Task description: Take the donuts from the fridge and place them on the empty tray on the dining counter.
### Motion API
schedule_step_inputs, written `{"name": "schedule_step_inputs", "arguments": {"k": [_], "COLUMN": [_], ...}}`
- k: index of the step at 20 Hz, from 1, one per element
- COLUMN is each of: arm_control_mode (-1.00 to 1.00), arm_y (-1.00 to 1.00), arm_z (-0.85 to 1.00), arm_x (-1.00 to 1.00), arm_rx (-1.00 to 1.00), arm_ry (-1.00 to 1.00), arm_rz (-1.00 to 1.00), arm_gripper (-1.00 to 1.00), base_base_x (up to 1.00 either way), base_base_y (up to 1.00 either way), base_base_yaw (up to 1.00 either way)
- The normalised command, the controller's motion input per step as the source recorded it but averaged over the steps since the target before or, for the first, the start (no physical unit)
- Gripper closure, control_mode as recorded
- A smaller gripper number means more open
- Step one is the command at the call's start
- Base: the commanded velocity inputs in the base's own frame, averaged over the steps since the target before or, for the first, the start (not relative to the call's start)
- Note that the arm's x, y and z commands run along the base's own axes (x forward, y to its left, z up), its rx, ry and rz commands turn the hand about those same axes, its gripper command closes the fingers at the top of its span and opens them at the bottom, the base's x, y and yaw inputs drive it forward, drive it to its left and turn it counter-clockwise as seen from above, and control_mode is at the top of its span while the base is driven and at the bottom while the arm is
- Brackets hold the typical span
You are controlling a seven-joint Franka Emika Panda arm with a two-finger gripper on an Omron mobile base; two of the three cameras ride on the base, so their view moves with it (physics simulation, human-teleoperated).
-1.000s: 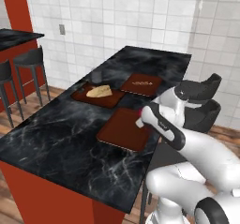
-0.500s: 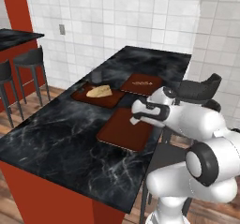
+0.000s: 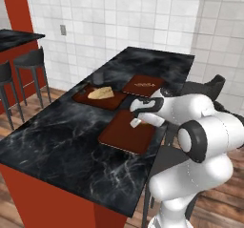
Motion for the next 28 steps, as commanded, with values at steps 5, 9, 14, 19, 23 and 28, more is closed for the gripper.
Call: {"name": "schedule_step_inputs", "arguments": {"k": [5, 9, 14, 19, 23, 28], "arm_control_mode": [-1.0, -1.0, -1.0, -1.0, -1.0, -1.0], "arm_y": [0.0, 0.0, 0.0, 0.0, 0.0, 0.0], "arm_z": [-0.23, -0.27, -0.35, -0.28, -0.14, -0.12], "arm_x": [0.35, 0.22, 0.15, 0.21, 0.3, 0.19], "arm_rx": [0.0, 0.0, 0.0, 0.0, 0.0, 0.0], "arm_ry": [0.0, 0.0, 0.01, 0.02, 0.02, 0.03], "arm_rz": [0.0, 0.0, 0.0, 0.0, 0.0, 0.0], "arm_gripper": [1.0, 1.0, 1.0, 1.0, 1.0, -1.0], "base_base_x": [0.0, 0.0, 0.0, 0.0, 0.0, 0.0], "base_base_y": [0.0, 0.0, 0.0, 0.0, 0.0, 0.0], "base_base_yaw": [0.0, 0.0, 0.0, 0.0, 0.0, 0.0]}}
